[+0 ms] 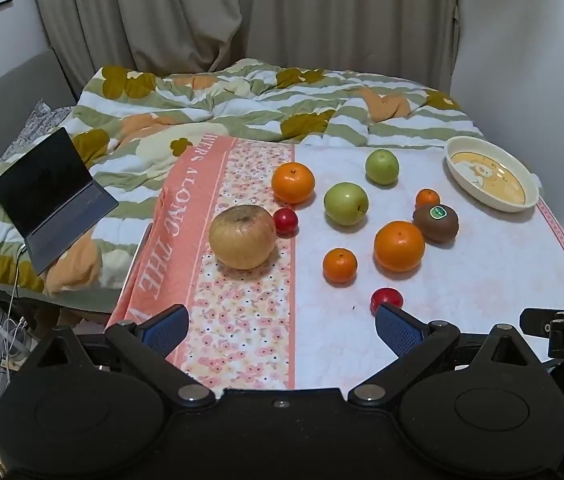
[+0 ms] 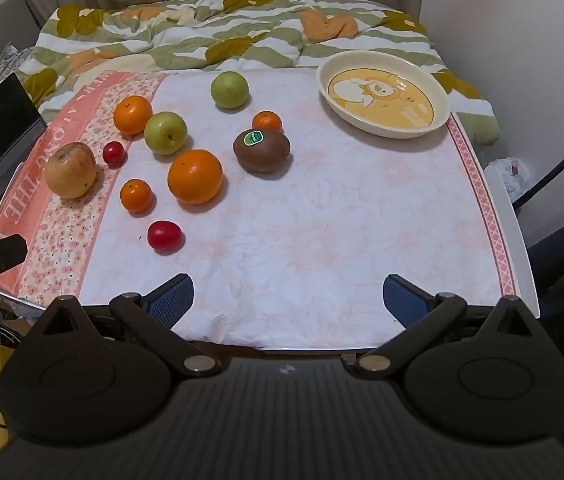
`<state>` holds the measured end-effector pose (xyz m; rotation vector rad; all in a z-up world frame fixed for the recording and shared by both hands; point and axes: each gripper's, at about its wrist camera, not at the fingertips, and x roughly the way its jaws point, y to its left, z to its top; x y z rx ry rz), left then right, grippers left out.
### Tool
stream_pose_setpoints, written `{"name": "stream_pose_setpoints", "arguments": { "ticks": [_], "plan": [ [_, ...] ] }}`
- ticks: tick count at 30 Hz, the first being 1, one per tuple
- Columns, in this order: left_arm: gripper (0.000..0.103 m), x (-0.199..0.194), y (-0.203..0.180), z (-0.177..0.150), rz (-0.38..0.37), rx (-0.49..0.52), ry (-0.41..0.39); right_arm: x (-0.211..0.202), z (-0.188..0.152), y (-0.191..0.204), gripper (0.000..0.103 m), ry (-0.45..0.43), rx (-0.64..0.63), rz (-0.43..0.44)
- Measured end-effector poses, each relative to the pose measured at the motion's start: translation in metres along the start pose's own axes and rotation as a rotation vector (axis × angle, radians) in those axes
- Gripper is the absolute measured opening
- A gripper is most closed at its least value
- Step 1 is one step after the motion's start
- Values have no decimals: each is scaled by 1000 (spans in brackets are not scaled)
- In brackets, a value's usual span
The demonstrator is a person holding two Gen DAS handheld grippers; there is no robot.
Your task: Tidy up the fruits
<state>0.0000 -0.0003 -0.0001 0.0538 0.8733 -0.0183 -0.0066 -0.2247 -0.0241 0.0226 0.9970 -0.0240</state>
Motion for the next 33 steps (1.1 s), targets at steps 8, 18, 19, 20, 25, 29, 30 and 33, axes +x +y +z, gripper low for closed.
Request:
{"name": "stream_pose_setpoints", "arguments": {
  "ticks": [8, 18, 19, 20, 25, 29, 30, 33],
  "plan": [
    [101, -2, -1, 1, 14, 13, -21, -2, 4, 3, 103, 11, -11, 9],
    [101, -2, 0, 1, 11, 13, -18, -3, 1, 4, 103, -12, -11, 11],
    [101, -2, -1, 1, 13, 15, -18, -3, 1, 4, 103, -11, -10, 11],
    [101, -4, -1, 1, 14, 14, -18, -3, 1, 5, 103, -11, -10, 11],
    [101, -1, -2, -1, 14, 15, -18, -3, 1, 5, 103, -10, -13, 14],
    [101, -1, -3, -1, 14, 18, -20, -4, 1, 5, 103, -10, -14, 15],
    [101, -1, -3, -1, 13, 20, -20, -4, 1, 5, 103, -10, -14, 15],
    [101, -1, -3, -1, 13, 19, -19, -4, 1, 5, 103, -9, -14, 15]
  ]
}}
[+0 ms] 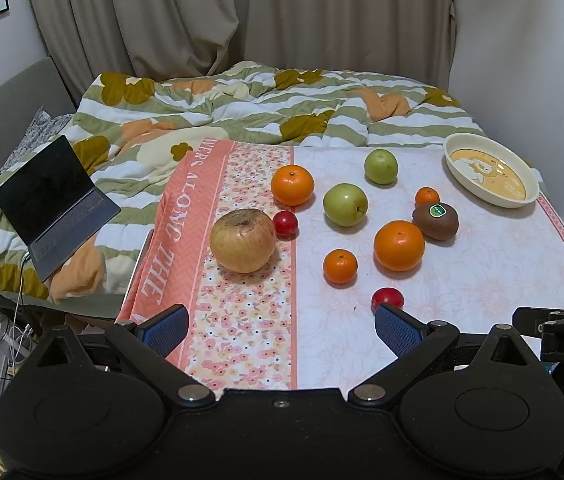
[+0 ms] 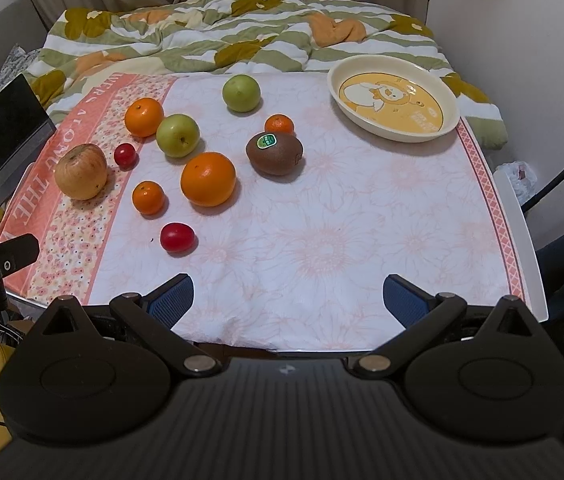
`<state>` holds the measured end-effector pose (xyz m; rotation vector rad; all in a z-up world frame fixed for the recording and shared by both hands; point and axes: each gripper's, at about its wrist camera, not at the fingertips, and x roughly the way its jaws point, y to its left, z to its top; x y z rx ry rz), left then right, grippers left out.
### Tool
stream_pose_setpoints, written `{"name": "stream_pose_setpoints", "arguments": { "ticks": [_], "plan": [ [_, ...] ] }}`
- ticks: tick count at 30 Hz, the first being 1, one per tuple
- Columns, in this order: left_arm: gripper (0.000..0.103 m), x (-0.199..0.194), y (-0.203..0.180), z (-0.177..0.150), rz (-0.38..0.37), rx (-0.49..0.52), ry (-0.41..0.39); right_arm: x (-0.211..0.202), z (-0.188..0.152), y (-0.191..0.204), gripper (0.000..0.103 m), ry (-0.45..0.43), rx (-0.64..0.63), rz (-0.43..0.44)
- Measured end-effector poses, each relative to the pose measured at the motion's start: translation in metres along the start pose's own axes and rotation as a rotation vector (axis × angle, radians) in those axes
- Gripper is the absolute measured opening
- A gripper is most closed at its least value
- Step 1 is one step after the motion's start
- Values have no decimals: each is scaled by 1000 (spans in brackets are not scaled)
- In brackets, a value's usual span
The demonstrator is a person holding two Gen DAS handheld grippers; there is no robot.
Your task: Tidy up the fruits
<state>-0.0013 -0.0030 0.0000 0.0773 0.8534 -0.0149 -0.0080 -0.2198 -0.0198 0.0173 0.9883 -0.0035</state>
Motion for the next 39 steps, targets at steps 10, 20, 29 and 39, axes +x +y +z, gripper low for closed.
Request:
{"name": "stream_pose_setpoints", "arguments": {
  "ticks": [10, 20, 29, 39],
  "plan": [
    [101, 0, 0, 0, 1, 2, 0, -1, -1, 1, 103, -1, 3, -1],
    [101, 0, 0, 0, 1, 1, 0, 0, -1, -1, 103, 2, 9, -1],
    [101, 0, 0, 0, 2, 1, 0, 2, -1, -3, 103, 4, 10, 2],
    [101, 0, 0, 1, 4, -1, 1, 3, 0, -4, 103, 8, 11, 4]
  ]
}}
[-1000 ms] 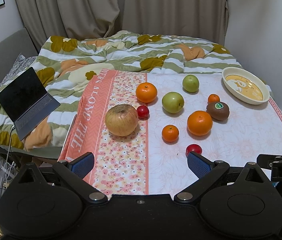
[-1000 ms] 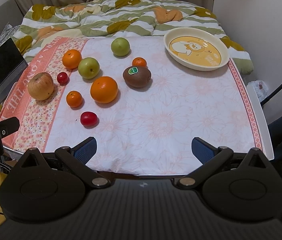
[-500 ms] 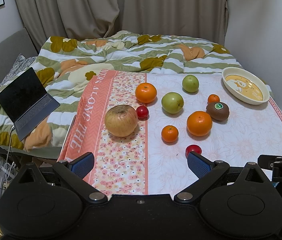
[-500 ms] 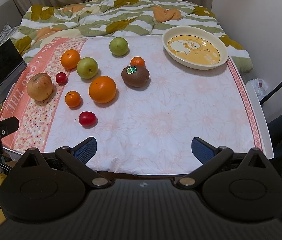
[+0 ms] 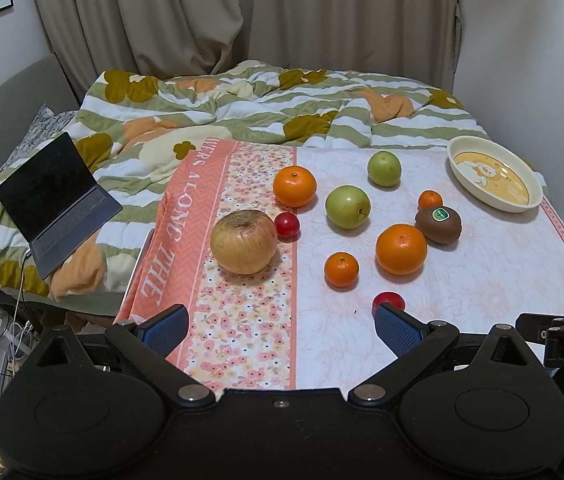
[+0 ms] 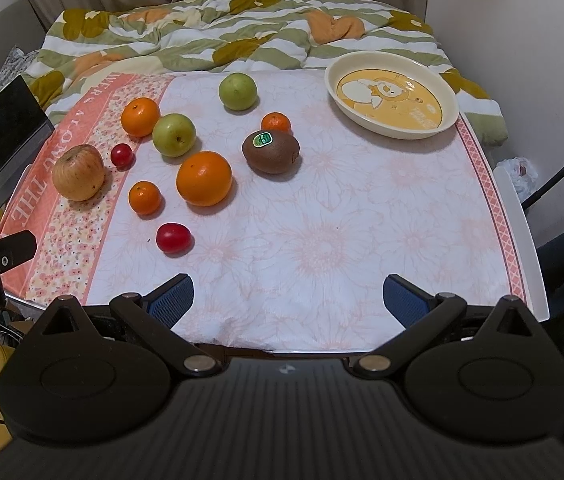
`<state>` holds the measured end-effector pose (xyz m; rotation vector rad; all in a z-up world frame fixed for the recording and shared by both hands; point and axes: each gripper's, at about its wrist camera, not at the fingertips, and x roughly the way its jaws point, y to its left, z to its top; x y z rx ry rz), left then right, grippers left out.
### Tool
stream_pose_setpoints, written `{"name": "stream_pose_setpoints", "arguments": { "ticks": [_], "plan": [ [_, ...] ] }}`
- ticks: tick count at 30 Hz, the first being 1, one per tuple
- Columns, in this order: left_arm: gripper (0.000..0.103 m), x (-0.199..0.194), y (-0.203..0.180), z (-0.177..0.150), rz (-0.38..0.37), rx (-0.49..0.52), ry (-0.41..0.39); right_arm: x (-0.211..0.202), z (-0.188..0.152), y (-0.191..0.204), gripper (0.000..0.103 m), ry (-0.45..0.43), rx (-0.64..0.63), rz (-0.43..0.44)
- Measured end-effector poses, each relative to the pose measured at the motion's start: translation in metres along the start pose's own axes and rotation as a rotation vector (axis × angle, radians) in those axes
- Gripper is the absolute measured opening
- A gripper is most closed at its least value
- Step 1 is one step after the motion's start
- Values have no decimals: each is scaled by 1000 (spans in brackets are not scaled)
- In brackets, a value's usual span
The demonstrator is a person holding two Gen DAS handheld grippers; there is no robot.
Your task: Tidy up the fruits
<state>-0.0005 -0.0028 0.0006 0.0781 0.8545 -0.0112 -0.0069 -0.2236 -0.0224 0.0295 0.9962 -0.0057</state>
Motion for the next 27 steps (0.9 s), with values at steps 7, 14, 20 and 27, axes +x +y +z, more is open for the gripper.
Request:
{"name": "stream_pose_setpoints", "arguments": {
  "ticks": [7, 14, 20, 27],
  "plan": [
    [101, 0, 1, 0, 2, -2, 0, 0, 0, 0, 103, -1, -2, -1],
    [101, 2, 1, 1, 6, -4, 1, 0, 0, 0, 103, -1, 0, -1],
    [101, 2, 1, 2, 7, -6, 0, 0, 0, 0, 103, -2, -1, 0],
    [101, -1, -3, 5, 20, -17, -3, 0, 3, -2, 103, -7, -8, 12]
  ]
}}
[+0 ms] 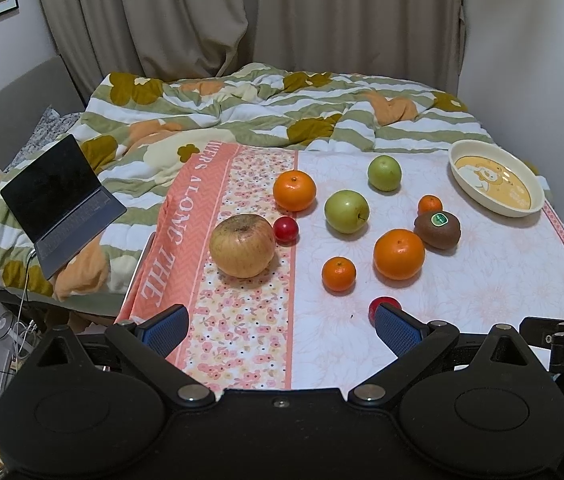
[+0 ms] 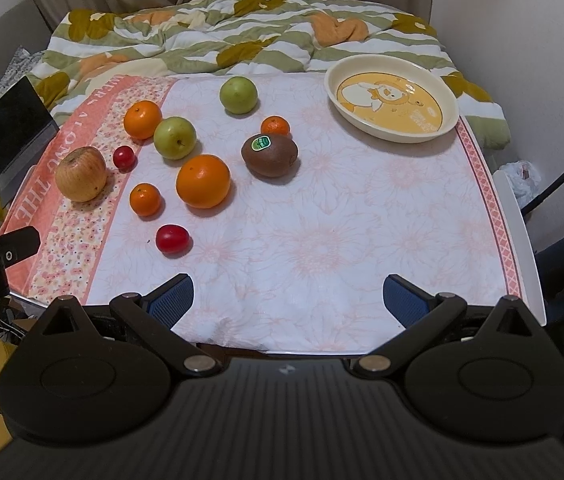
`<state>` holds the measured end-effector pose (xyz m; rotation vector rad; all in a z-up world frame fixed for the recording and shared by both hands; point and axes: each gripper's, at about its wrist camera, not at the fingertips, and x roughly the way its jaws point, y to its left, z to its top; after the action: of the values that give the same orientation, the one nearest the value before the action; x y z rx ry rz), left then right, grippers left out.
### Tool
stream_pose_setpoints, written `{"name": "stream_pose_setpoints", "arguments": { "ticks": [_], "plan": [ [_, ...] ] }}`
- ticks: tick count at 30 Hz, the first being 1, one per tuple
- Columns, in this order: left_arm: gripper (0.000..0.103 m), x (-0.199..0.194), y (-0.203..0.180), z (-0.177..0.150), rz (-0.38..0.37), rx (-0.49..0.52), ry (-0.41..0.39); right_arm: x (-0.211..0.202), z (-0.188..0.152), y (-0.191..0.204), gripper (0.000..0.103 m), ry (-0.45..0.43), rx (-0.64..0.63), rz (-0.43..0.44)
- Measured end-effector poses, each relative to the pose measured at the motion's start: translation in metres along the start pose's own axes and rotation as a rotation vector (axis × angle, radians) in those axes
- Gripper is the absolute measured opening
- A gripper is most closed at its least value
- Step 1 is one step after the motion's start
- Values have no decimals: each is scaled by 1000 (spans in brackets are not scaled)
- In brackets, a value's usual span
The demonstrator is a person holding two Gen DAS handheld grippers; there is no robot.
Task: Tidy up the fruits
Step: 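Grasp the large apple with the left tool while the right tool grasps the red tomato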
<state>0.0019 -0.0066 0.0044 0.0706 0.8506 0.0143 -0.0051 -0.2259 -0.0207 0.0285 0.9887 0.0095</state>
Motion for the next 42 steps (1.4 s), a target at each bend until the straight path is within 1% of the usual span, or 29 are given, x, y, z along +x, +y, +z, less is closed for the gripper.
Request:
{"name": "stream_pose_setpoints", "arguments": {
  "ticks": [6, 11, 13, 17, 22, 28, 34, 37, 40, 42],
  "plan": [
    [101, -10, 1, 7, 38, -33, 4, -7, 7, -5, 103, 4, -18, 29],
    [101, -11, 15, 13, 92, -65, -43, -1, 19, 0, 103, -21, -56, 72],
    [101, -5, 23, 17, 97, -78, -47, 5, 21, 6, 103, -28, -73, 77],
    [101, 10, 42, 23, 75, -66, -66, 15, 22, 17, 103, -36, -49, 98],
    [101, 38, 60, 27, 40, -35, -80, 32, 20, 37, 103, -55, -9, 95],
    [100, 74, 70, 23, -6, 25, -106, 58, 11, 63, 103, -90, 20, 79],
    [100, 114, 72, 20, -80, 72, -77, 90, 1, 87, 103, -93, 3, 41],
    [99, 130, 72, 20, -102, 88, -58, 102, -3, 96, 103, -92, 0, 33],
    [99, 145, 70, 22, -127, 94, -30, 111, -5, 104, 103, -77, 0, 26],
    [96, 156, 70, 25, -143, 90, 0, 116, -5, 108, 103, -66, 0, 24]
  ]
}}
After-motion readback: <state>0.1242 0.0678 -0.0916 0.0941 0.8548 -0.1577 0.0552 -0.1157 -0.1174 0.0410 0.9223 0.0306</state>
